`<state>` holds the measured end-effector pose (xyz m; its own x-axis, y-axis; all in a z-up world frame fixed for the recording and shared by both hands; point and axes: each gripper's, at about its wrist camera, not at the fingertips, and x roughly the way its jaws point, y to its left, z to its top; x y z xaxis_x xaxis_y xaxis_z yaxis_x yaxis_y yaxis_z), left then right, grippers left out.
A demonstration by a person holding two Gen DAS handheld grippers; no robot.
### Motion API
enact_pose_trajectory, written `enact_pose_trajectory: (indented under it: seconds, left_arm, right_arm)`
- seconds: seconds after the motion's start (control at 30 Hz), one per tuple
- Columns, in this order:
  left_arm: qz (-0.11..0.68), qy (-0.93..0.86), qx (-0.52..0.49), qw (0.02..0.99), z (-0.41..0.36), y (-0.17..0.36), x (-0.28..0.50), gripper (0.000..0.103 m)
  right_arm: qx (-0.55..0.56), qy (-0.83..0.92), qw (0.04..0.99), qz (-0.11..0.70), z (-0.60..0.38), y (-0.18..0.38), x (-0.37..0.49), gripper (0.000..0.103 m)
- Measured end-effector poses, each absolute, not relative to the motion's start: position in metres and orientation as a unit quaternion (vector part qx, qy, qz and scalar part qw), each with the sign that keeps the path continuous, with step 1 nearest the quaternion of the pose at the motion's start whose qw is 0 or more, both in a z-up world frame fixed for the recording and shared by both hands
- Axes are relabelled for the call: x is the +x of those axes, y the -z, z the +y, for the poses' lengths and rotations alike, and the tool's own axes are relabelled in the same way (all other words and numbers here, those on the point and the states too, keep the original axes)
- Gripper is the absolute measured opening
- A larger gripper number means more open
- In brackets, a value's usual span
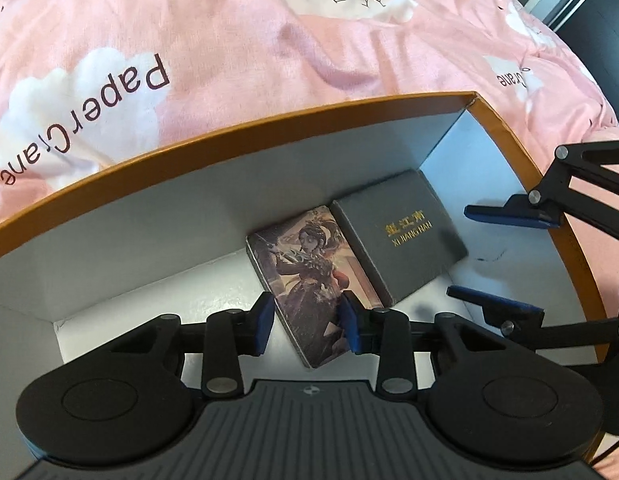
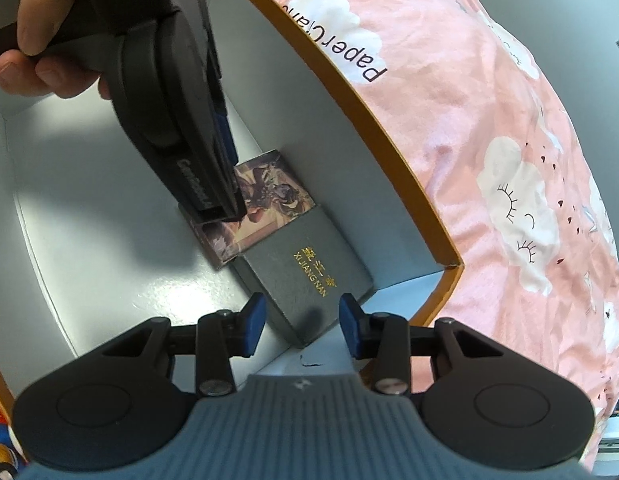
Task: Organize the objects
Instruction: 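Push the anime card beside the grey box with the left gripper, then withdraw both grippers from the orange box toward the pile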
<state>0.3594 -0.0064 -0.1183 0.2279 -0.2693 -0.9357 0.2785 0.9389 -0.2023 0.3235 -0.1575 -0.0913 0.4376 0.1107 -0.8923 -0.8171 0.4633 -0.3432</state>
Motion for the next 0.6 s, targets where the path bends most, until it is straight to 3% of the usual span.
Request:
enact_pose_trajectory:
  seconds: [0.3,0.6]
  left_arm:
    - [0.586,0.176,0.026,0.791,-0.007,0.111,0.350,0.040]
    - [0.505,0.164,0.072,0.845,-0.008,0.059,0.289,0.041]
  right_arm:
    - [-0.406,-0.310,0.744,0.431,-0.158,0.091,0.319,0.041]
    - [-0.345,-0.300,0.784,0.419,-0.164,0.051,0.275,0.043]
